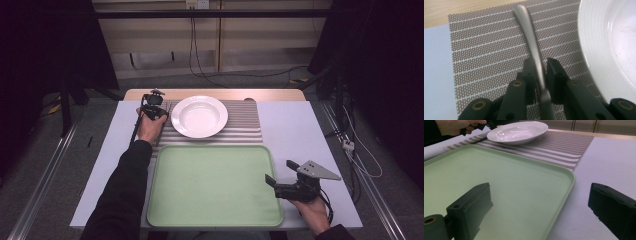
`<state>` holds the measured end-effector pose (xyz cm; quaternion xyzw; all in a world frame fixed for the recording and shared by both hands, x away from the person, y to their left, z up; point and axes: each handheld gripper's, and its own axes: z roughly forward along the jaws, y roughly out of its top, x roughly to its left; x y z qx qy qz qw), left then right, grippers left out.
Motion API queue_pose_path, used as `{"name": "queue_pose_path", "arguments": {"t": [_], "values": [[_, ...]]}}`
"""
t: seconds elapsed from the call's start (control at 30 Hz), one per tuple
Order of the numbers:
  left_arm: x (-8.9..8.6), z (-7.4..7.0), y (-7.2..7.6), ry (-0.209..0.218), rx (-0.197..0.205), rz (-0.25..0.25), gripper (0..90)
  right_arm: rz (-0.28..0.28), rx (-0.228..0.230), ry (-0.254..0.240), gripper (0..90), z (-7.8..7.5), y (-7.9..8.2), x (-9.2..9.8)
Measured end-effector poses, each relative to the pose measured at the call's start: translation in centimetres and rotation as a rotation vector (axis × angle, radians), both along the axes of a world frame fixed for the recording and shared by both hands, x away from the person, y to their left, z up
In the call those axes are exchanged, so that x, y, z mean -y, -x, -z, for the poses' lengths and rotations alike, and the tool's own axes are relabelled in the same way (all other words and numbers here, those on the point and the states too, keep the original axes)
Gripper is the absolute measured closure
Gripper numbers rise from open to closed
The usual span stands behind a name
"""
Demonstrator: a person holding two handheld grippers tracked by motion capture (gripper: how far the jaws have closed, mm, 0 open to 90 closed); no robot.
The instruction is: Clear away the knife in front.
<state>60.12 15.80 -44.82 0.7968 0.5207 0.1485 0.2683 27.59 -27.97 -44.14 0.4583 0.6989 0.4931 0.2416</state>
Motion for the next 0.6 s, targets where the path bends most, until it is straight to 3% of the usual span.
{"name": "queue_pose_path", "arguments": {"t": [0.3, 0.47, 0.6], "values": [[-0.8, -0.6, 1.1, -0.04, -0.062, 0.054, 79.8, 0.003, 0.002, 0.004, 4.7, 0.0, 0.0, 0.0], [-2.2, -0.6, 2.5, 0.006, -0.079, 0.063, 79.8, 0.003, 0.004, 0.01, 4.8, 0.0, 0.0, -0.1], [-2.7, -0.7, 3.1, 0.008, -0.082, 0.067, 79.7, 0.002, 0.007, 0.009, 4.9, -0.1, 0.0, -0.1]]}}
